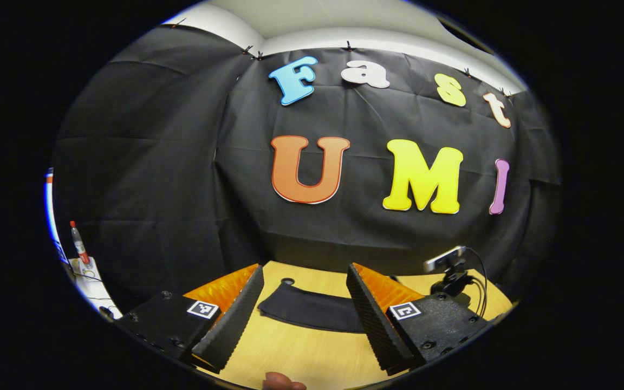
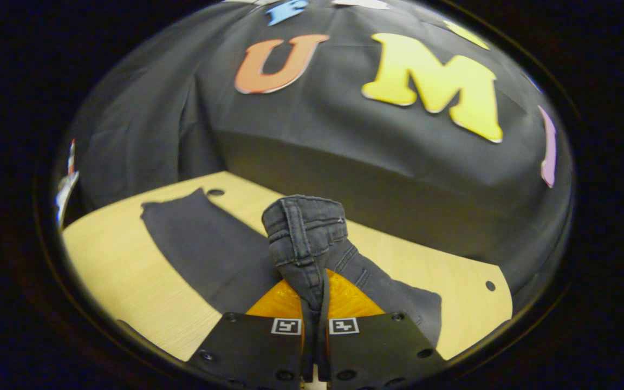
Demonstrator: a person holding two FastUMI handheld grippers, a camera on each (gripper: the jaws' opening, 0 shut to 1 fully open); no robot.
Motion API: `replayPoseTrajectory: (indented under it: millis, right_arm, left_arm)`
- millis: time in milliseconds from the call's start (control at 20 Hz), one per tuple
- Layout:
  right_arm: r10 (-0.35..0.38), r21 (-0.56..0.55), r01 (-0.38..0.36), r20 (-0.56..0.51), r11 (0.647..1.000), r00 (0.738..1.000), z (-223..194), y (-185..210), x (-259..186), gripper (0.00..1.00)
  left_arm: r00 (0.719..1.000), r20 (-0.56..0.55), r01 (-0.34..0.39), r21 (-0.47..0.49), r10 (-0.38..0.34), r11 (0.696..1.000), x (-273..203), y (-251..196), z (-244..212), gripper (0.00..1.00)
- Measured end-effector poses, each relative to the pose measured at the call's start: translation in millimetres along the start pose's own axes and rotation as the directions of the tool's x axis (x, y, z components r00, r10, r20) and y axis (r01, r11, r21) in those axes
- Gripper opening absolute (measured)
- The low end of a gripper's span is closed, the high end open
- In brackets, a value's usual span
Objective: Grasp the waist and the cuffs of the jeans and fold them to make the two legs overlap; first hold the waist and fold one-third of the jeans toward the cuffs, then hold the cuffs and fold the remaining one-third in the same direction to finish folding.
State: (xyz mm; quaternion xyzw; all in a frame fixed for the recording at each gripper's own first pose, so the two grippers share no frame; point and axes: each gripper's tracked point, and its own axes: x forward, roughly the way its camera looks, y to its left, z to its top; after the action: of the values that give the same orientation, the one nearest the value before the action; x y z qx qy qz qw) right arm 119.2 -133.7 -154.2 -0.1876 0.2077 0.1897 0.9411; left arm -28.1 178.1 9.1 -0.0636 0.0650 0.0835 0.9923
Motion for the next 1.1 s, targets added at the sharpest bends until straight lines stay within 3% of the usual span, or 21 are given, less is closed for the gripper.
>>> replayPoseTrajectory:
  millis: [150,250,300,350,400,450,550,650,750,850,950,1100]
  right_arm:
    - [-0.026,-0.028,0.026,-0.017,0.999,1.0,-3,-48,-22,0.0]
    - [-0.027,-0.07,0.025,-0.03,0.997,0.999,-8,-79,-44,0.04]
    - [-0.024,-0.088,0.021,-0.036,0.996,0.999,-20,-20,-10,0.04]
    - [-0.015,-0.093,0.01,-0.046,0.996,0.999,-24,-14,-8,0.02]
    - [0.017,-0.077,-0.022,-0.059,0.997,0.998,-28,-9,-8,0.08]
    - [0.061,-0.051,-0.066,-0.089,0.997,0.994,-36,0,-8,0.16]
    - [0.139,-0.041,-0.144,-0.107,0.989,0.985,-37,10,-15,0.57]
    - [0.162,-0.044,-0.165,-0.068,0.985,0.984,-27,17,-19,0.99]
    - [0.171,-0.035,-0.172,-0.019,0.985,0.985,-6,13,-34,0.99]
    - [0.165,-0.031,-0.163,0.037,0.986,0.986,15,5,-50,0.99]
    - [0.162,-0.004,-0.163,0.095,0.987,0.982,36,-6,-70,0.99]
    - [0.137,-0.004,-0.138,0.171,0.99,0.976,65,-37,-99,0.98]
  left_arm:
    - [1.0,-0.004,-0.011,0.003,0.011,1.0,-5,10,-2,0.99]
    - [1.0,-0.004,-0.016,-0.01,0.016,1.0,-3,14,-3,0.99]
    - [1.0,-0.003,-0.018,-0.019,0.018,1.0,-2,16,-4,0.99]
    - [1.0,-0.002,-0.02,-0.028,0.02,0.999,0,17,-4,0.99]
    - [1.0,-0.002,-0.02,-0.043,0.02,0.999,2,18,-5,0.99]
    - [1.0,-0.006,-0.018,-0.064,0.017,0.998,5,18,-8,0.99]
    - [1.0,-0.027,-0.014,-0.109,0.011,0.994,12,21,-17,0.99]
    - [0.999,-0.047,-0.01,-0.144,0.003,0.99,22,22,-28,0.99]
    - [0.996,-0.082,0.001,-0.212,-0.019,0.977,36,24,-48,0.99]
    - [0.984,-0.16,0.023,-0.352,-0.084,0.936,54,14,-81,1.0]
    - [0.95,-0.266,0.006,-0.508,-0.164,0.862,74,4,-116,0.99]
    - [0.907,-0.362,-0.113,-0.703,-0.216,0.702,96,0,-179,0.99]
